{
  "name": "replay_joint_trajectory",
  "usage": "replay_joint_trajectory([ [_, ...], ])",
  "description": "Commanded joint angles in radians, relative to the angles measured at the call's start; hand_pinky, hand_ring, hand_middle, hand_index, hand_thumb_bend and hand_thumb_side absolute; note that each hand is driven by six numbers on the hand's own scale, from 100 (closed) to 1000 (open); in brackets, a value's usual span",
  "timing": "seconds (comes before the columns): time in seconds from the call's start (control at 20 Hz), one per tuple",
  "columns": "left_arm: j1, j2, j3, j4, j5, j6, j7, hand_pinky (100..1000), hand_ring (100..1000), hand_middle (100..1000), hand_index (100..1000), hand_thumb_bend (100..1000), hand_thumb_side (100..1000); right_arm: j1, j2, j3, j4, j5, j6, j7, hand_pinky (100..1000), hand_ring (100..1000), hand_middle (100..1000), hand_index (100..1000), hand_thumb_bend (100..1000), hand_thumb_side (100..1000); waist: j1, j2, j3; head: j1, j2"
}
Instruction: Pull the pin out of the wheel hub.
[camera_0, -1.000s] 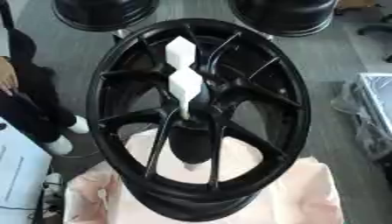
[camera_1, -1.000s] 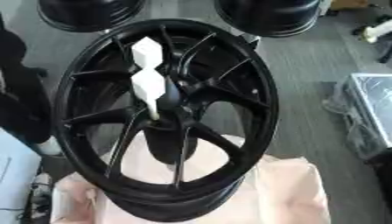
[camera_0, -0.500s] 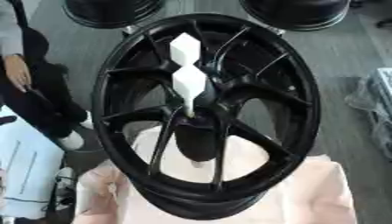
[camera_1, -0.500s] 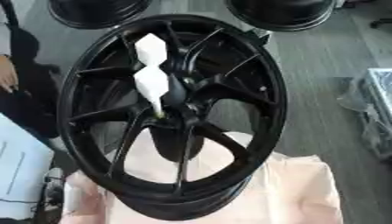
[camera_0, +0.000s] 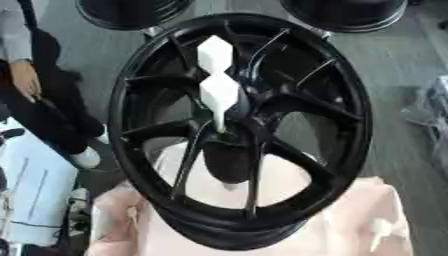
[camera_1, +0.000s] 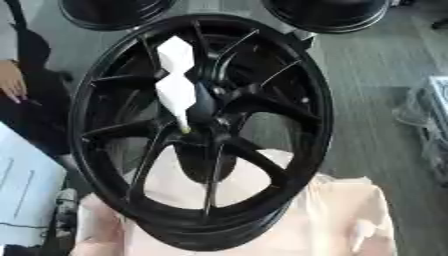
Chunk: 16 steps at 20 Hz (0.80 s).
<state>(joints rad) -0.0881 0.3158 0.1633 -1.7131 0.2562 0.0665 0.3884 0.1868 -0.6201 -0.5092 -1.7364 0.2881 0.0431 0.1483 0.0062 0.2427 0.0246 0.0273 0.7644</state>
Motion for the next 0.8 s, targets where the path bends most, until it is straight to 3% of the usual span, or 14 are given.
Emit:
replay_joint_trajectory([
  [0.05,-0.009,0.018,0.009,-0.019,0.002,-0.001,0.001,544,748,615,677,189,826,0.001,-0.022,-0.021,-0.003,-0.007,-0.004,-0.014,905,867,814,937,100,757,-0.003,-0.007,-0.002,0.004,0.006],
  [0.2,-0.011,0.017,0.008,-0.019,0.002,-0.001,0.0,544,748,614,677,189,825,-0.007,-0.019,-0.021,-0.016,-0.082,0.0,-0.08,843,812,749,898,100,649,-0.004,-0.005,-0.003,0.006,0.006],
  [0.35,-0.014,0.015,0.006,-0.02,0.001,-0.001,-0.002,544,748,614,677,189,824,-0.026,-0.017,0.0,-0.032,-0.258,0.008,-0.219,795,767,695,838,100,561,-0.004,-0.004,0.0,0.009,0.006],
  [0.45,-0.019,0.014,0.003,-0.023,0.0,-0.001,-0.004,543,747,615,677,189,819,-0.049,-0.013,0.029,-0.041,-0.403,-0.027,-0.293,778,755,684,834,100,603,-0.002,-0.004,0.004,0.006,0.006],
  [0.6,-0.032,0.013,-0.004,-0.031,-0.013,-0.003,-0.011,543,747,615,677,187,813,-0.09,0.002,0.073,-0.023,-0.597,-0.105,-0.335,778,748,694,837,100,646,0.002,-0.003,0.014,0.0,0.006],
  [0.8,-0.047,0.013,-0.014,-0.047,-0.025,-0.006,-0.022,543,747,616,678,187,803,-0.156,0.041,0.106,0.035,-0.732,-0.187,-0.365,766,709,684,817,100,664,0.011,-0.001,0.025,-0.009,0.006],
])
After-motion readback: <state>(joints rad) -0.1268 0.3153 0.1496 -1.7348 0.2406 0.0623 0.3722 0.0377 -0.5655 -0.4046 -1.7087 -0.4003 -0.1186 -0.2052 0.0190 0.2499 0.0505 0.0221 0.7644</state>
